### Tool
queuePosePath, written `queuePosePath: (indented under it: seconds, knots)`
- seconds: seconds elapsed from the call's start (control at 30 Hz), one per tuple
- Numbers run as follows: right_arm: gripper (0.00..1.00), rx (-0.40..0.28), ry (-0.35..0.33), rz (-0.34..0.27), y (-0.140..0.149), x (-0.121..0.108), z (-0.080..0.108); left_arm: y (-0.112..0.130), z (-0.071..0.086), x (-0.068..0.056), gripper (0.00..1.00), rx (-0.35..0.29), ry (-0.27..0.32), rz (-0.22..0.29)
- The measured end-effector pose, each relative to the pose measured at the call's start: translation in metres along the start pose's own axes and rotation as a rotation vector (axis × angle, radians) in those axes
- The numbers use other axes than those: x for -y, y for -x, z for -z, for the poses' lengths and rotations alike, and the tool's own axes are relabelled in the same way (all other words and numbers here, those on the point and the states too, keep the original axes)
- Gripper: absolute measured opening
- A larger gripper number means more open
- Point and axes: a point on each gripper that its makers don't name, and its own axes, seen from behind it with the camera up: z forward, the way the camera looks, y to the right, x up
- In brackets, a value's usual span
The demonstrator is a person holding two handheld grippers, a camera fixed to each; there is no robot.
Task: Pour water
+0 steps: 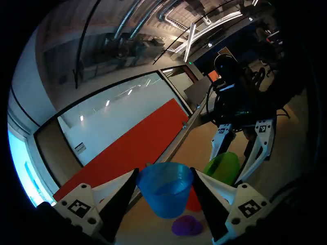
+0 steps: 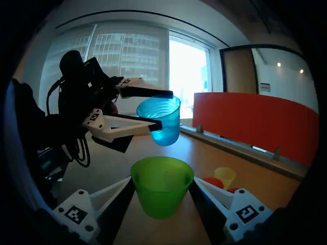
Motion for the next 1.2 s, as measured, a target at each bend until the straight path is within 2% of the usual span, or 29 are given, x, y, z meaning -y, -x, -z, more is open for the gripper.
queuePosePath:
  seconds: [0.33,0.57,1.2]
  knots:
    - [0.90,-0.004,-0.015,0.006,-0.003,0.009,-0.004,-0.009,0.002,0.003,0.90,-0.019,-0.020,-0.090]
    - [0.90,-0.008,-0.021,0.010,-0.004,0.011,-0.005,-0.013,0.003,0.004,0.90,-0.026,-0.024,-0.124]
    - [0.90,-0.014,-0.054,0.023,-0.007,0.018,-0.009,-0.020,0.003,0.002,0.90,-0.042,0.001,-0.271]
